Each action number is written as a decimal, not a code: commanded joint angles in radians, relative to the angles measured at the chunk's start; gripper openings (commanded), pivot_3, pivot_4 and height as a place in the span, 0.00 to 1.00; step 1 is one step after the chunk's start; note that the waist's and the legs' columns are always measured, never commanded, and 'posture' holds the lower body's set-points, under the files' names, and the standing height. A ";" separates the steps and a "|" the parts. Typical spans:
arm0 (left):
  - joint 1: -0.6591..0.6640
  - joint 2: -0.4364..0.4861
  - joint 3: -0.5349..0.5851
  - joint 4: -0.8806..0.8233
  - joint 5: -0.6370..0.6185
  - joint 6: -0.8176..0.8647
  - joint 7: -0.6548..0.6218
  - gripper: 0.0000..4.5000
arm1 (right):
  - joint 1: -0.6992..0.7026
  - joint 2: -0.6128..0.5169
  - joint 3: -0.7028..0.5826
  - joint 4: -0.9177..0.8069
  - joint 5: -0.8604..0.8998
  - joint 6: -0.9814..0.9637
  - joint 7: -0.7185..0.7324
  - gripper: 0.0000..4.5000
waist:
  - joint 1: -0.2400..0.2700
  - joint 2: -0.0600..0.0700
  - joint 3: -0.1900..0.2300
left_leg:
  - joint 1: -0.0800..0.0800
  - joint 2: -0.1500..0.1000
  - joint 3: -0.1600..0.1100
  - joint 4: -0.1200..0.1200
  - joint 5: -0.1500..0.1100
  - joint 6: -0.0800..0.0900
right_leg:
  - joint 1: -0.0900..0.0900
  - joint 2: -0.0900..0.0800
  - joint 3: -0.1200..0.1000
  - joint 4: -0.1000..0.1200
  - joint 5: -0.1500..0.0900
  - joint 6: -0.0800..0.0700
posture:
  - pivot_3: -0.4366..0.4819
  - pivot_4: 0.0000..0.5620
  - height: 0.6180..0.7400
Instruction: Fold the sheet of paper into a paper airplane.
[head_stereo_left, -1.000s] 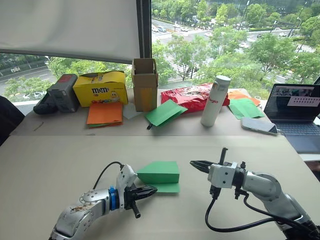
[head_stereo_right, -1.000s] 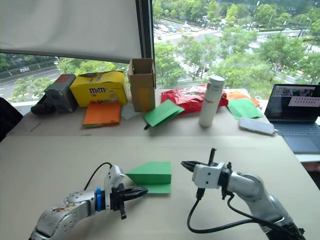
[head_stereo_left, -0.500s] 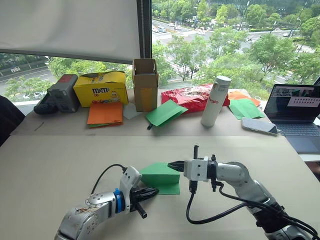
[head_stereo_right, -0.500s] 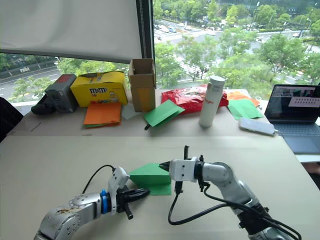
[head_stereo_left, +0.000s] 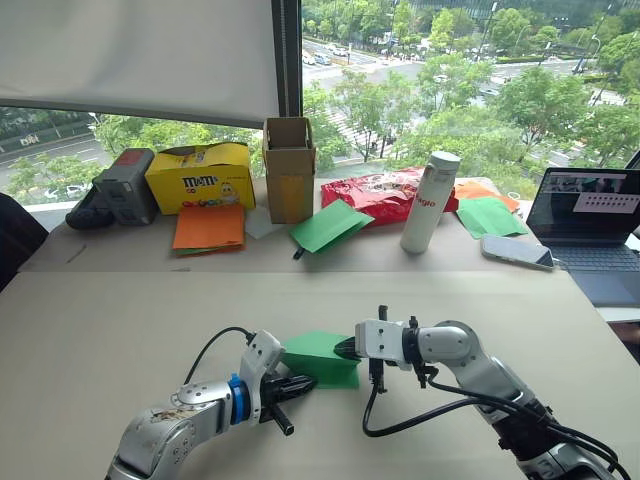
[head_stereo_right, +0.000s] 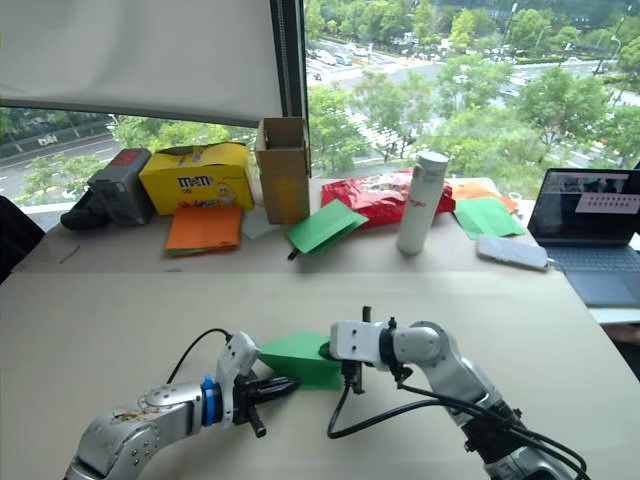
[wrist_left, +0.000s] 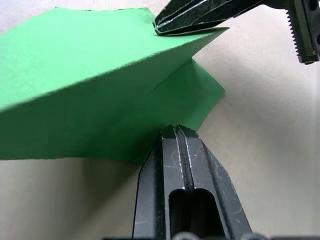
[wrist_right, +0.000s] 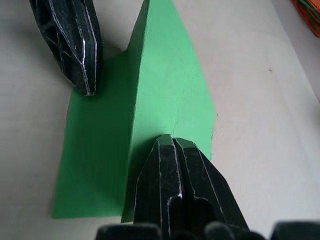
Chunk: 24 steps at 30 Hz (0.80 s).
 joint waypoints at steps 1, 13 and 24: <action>0.011 -0.002 -0.030 -0.001 -0.010 0.047 0.011 0.00 | 0.024 -0.010 -0.022 -0.077 0.046 0.048 0.021 0.01 | 0.000 0.000 0.000 | 0.000 0.000 0.000 0.000 0.000 0.000 | 0.000 0.000 0.000 0.000 0.000 0.000 | 0.48 0.27 1.00; 0.025 0.169 0.109 -0.133 -0.212 0.179 -0.122 0.00 | 0.092 -0.003 0.008 -0.028 0.015 0.020 -0.009 0.01 | -0.008 0.000 0.000 | 0.000 0.001 0.000 0.000 0.000 0.000 | -0.001 0.000 0.000 0.000 0.000 0.000 | 0.48 0.27 1.00; -0.112 0.264 0.401 0.039 -0.485 0.116 -0.269 0.00 | 0.128 -0.023 0.033 0.016 -0.068 -0.062 -0.043 0.01 | -0.009 0.000 0.000 | 0.000 0.001 -0.002 0.000 0.000 0.000 | -0.003 0.000 -0.002 0.000 0.000 0.000 | 0.48 0.27 1.00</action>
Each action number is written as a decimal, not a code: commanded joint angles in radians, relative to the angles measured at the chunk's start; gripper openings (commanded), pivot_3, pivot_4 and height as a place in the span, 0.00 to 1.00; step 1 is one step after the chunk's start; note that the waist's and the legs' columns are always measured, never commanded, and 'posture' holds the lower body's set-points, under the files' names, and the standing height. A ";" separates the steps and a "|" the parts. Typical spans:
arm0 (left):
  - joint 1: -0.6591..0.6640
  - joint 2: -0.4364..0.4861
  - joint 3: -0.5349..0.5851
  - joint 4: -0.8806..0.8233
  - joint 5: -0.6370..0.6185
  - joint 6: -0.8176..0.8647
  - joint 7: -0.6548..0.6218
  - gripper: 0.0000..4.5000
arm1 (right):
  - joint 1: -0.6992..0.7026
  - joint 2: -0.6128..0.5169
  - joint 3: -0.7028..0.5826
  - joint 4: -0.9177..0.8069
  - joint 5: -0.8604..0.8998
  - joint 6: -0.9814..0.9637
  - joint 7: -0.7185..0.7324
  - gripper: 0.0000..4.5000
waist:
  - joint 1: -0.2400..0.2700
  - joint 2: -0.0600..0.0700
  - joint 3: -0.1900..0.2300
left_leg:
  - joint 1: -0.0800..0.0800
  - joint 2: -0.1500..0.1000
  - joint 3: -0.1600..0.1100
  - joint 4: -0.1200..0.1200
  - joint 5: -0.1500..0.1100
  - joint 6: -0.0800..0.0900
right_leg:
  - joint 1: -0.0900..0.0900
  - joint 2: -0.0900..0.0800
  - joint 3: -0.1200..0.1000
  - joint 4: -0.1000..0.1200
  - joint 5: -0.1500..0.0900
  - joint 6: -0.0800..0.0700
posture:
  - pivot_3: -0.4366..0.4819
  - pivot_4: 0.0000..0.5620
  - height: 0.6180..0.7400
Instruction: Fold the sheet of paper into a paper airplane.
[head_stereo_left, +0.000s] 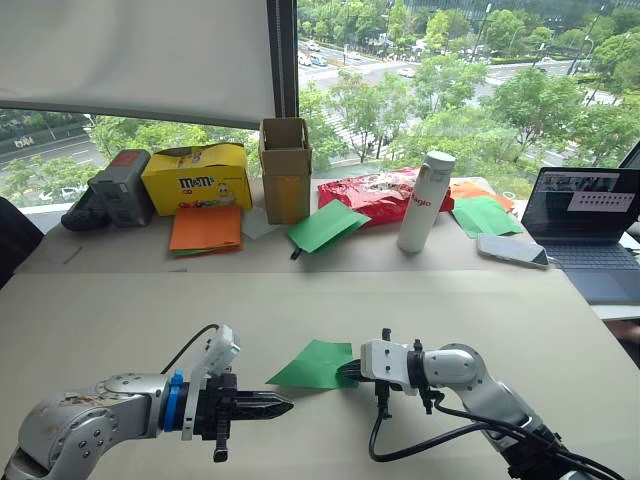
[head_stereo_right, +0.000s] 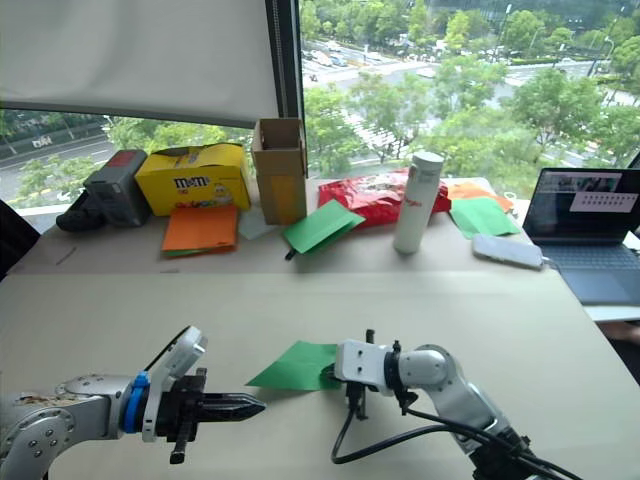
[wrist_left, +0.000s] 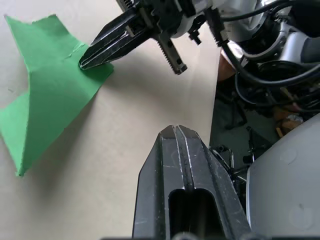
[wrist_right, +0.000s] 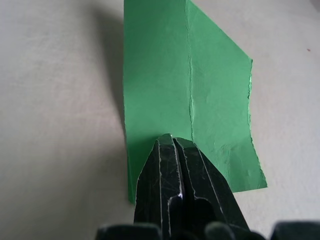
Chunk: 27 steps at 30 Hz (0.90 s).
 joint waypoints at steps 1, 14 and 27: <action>-0.104 -0.035 0.053 0.133 0.018 -0.068 0.054 0.00 | 0.027 -0.015 0.029 0.026 -0.053 -0.022 -0.014 0.01 | 0.002 0.000 0.000 | 0.000 0.000 0.000 0.000 0.000 0.000 | 0.000 0.000 0.000 0.000 0.000 0.000 | 0.48 0.27 1.00; -0.221 -0.088 -0.345 0.461 0.541 -0.664 -0.244 0.00 | 0.060 -0.010 0.048 -0.004 -0.090 -0.031 -0.051 0.01 | 0.000 -0.002 -0.001 | 0.000 0.000 0.003 0.000 0.000 0.000 | 0.000 0.001 0.001 0.000 0.000 0.000 | 0.48 0.27 1.00; -0.302 -0.171 -0.511 0.732 0.705 -0.879 -0.506 0.00 | 0.084 -0.021 0.040 -0.036 -0.104 -0.021 -0.073 0.01 | 0.002 -0.002 -0.001 | 0.000 -0.001 0.002 0.001 -0.004 0.007 | 0.000 0.001 0.001 0.000 0.000 0.000 | 0.48 0.27 1.00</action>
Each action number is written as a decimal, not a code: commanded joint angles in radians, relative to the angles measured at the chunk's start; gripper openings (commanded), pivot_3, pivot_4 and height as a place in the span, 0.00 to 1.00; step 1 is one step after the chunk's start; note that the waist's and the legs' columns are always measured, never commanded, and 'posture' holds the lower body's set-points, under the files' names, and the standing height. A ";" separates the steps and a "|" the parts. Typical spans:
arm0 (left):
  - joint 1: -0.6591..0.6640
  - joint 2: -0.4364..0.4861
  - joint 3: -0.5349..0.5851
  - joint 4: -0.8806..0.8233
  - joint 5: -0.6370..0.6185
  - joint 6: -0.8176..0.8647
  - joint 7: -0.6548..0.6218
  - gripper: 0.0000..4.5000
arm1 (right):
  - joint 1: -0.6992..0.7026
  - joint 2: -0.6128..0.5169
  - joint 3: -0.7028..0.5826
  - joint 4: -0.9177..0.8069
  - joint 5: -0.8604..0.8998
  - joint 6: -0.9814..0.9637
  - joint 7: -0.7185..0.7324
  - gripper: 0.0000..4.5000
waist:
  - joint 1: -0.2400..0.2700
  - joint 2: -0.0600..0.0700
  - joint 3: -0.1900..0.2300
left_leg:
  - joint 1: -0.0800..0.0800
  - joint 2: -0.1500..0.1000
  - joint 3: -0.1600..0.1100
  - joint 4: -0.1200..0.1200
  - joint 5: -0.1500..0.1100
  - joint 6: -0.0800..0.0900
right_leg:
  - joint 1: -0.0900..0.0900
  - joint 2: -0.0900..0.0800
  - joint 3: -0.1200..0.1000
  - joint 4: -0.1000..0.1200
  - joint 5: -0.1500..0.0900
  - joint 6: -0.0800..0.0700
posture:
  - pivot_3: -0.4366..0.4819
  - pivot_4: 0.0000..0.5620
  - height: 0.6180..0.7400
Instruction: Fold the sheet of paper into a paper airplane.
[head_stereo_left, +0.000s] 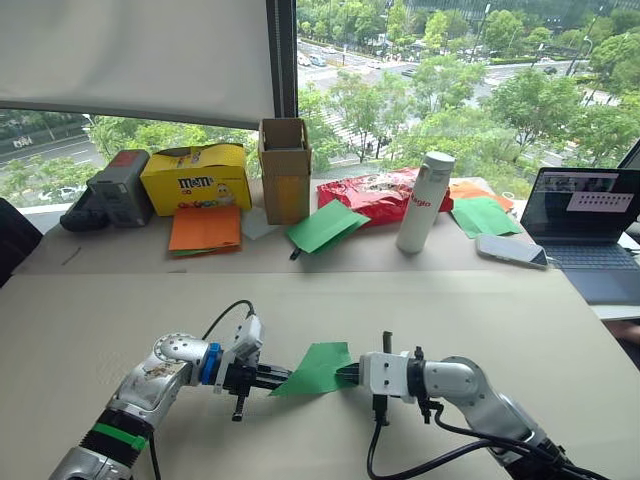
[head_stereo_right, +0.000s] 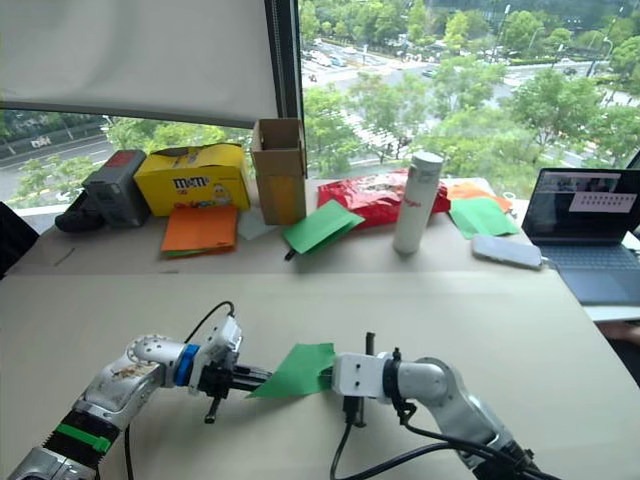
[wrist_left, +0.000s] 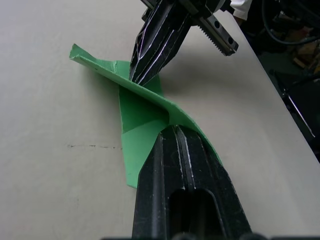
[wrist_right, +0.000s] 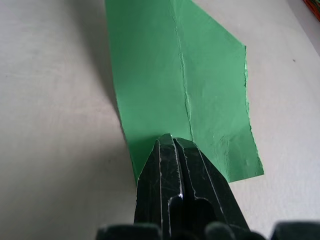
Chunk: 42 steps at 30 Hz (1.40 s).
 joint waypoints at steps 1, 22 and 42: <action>-0.038 -0.046 -0.036 0.079 0.051 -0.078 -0.040 0.00 | 0.023 -0.017 0.026 0.016 -0.037 0.024 0.010 0.01 | 0.003 0.000 -0.001 | 0.000 0.000 0.000 0.000 0.000 0.000 | 0.000 0.000 0.000 0.000 0.000 0.000 | 0.48 0.27 1.00; 0.035 0.009 0.302 -0.178 -0.121 0.148 0.147 0.00 | -0.006 0.005 0.053 0.057 -0.059 0.013 0.009 0.01 | -0.007 0.003 -0.009 | 0.000 0.002 -0.002 0.002 -0.001 0.002 | 0.001 0.001 0.000 0.000 0.000 0.000 | 0.48 0.27 1.00; 0.364 -0.064 0.119 -0.310 0.035 0.081 0.398 0.00 | -0.005 -0.008 0.039 0.047 -0.065 0.000 -0.002 0.01 | -0.006 0.004 -0.012 | 0.007 0.002 -0.002 -0.001 -0.001 0.001 | 0.006 -0.002 0.000 -0.001 -0.001 -0.001 | 0.48 0.27 1.00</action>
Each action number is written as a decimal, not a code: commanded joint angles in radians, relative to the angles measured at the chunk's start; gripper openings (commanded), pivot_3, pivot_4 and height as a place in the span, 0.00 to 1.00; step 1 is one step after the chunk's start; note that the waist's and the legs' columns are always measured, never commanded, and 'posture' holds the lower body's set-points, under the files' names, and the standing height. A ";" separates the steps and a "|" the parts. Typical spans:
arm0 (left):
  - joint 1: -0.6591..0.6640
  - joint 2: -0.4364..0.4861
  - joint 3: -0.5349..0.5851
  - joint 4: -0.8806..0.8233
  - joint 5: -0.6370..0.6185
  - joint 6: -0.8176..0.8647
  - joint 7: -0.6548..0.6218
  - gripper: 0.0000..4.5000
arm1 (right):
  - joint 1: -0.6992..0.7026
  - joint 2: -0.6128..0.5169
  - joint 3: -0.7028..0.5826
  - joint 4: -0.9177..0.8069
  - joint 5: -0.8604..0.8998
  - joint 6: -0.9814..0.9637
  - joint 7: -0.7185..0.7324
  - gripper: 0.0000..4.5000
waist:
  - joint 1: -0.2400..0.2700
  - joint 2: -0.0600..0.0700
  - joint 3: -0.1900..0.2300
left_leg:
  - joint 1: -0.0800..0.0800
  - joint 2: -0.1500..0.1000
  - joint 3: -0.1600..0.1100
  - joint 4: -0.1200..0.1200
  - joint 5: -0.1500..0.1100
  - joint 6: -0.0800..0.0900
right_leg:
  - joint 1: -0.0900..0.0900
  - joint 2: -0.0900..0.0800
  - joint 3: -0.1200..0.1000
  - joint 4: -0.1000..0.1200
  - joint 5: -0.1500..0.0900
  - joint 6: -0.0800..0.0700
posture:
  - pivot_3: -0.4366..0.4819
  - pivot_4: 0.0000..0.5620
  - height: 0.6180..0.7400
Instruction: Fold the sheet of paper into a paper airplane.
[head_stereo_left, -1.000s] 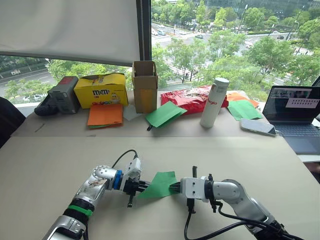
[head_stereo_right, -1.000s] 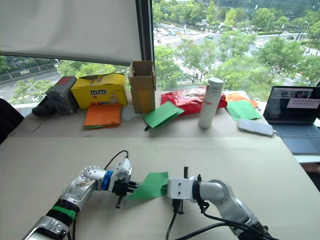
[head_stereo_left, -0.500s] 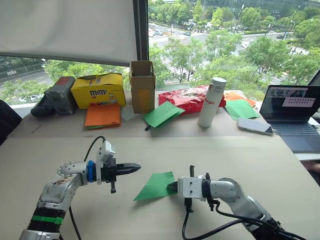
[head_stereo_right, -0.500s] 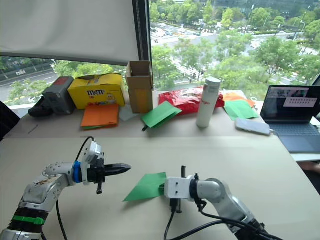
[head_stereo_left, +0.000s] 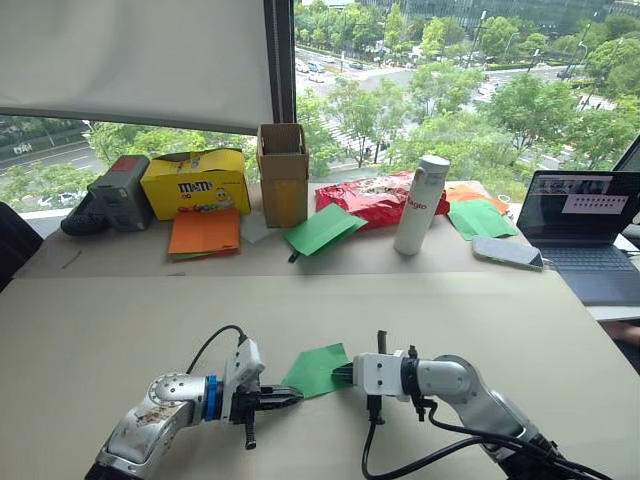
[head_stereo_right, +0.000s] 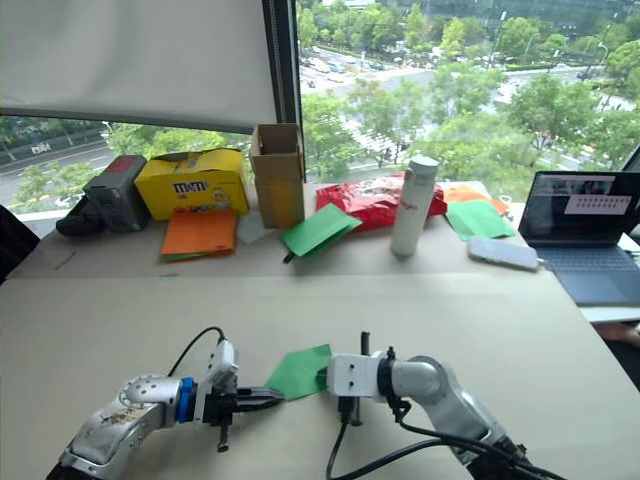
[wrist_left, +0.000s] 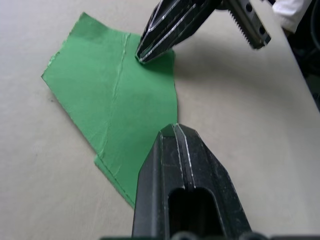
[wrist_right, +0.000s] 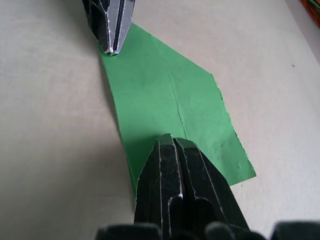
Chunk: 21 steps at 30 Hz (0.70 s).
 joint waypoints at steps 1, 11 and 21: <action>0.071 -0.033 0.009 0.002 0.045 -0.019 0.102 0.00 | 0.026 -0.024 0.010 0.012 -0.030 0.008 0.007 0.01 | 0.000 0.002 -0.001 | 0.000 0.000 0.000 0.000 0.000 0.001 | 0.000 -0.001 0.000 0.000 0.000 0.000 | 0.48 0.27 1.00; 0.171 -0.043 0.025 -0.093 0.041 0.069 0.232 0.00 | 0.003 -0.008 -0.172 -0.067 0.250 0.204 0.064 0.19 | 0.001 0.003 -0.002 | 0.002 0.000 0.000 0.000 -0.006 -0.003 | 0.004 -0.002 0.001 -0.002 -0.001 -0.002 | 0.48 0.27 1.00; 0.172 0.010 -0.001 -0.160 0.048 0.124 0.248 0.00 | -0.227 0.047 -0.243 0.058 0.571 0.835 0.097 0.49 | -0.001 0.003 -0.002 | 0.003 0.001 -0.001 -0.002 -0.008 -0.002 | 0.005 -0.002 -0.001 -0.003 -0.004 -0.008 | 0.48 0.27 1.00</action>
